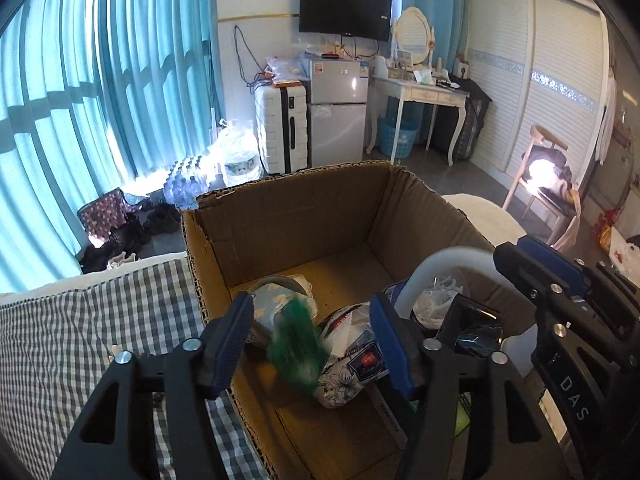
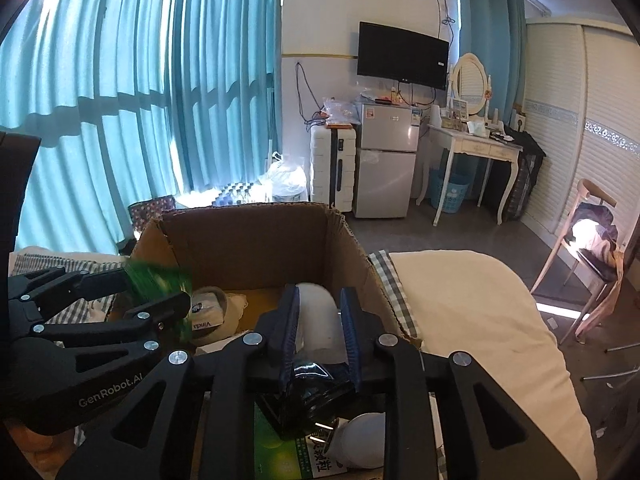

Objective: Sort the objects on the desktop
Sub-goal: 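Open left tool to drop snack bag in box while right tool releases foam tube, then withdraw both tools from the box toward the white figurine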

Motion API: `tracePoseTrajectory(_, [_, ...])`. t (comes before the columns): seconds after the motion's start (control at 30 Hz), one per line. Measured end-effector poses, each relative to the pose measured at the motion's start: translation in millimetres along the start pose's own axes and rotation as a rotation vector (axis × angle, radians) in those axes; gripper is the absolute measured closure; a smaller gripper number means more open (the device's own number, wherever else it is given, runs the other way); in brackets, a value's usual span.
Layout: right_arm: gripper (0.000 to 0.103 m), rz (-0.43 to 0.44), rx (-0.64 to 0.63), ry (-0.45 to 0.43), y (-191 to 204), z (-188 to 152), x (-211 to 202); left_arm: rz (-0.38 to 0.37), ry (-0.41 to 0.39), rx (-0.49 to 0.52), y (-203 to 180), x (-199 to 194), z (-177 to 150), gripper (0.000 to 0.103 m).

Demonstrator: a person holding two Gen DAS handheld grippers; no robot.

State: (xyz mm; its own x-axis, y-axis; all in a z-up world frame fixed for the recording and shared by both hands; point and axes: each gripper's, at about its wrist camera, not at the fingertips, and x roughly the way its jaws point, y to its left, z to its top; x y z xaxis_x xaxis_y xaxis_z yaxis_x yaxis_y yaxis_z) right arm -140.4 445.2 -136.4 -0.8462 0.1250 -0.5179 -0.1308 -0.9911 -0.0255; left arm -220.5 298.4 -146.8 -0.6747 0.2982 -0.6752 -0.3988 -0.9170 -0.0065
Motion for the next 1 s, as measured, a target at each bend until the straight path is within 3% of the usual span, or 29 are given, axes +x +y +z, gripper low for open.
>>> tracePoseTrajectory(0.17, [0.082, -0.017, 0.002, -0.030, 0, 3, -7, 0.009, -0.014, -0.014, 6, -10, 1, 0.036])
tracePoseTrajectory(0.3, [0.069, -0.012, 0.026, -0.057, -4, 9, -16, 0.023, -0.027, -0.026, 13, -25, 1, 0.036])
tracePoseTrajectory(0.43, [0.068, 0.009, 0.043, -0.092, -2, 18, -28, 0.041, -0.041, -0.028, 18, -42, 2, 0.035])
tracePoseTrajectory(0.5, [0.063, 0.024, 0.040, -0.114, 3, 21, -36, 0.054, -0.057, -0.029, 22, -54, 3, 0.033])
tracePoseTrajectory(0.7, [0.041, 0.045, 0.032, -0.173, 14, 32, -62, 0.076, -0.125, -0.033, 31, -97, 3, 0.021])
tracePoseTrajectory(0.83, [0.036, 0.063, 0.024, -0.196, 21, 36, -78, 0.086, -0.154, -0.042, 41, -122, 1, 0.020])
tracePoseTrajectory(1.0, [0.028, 0.073, 0.034, -0.205, 30, 42, -92, 0.113, -0.183, -0.060, 62, -148, 0, 0.006])
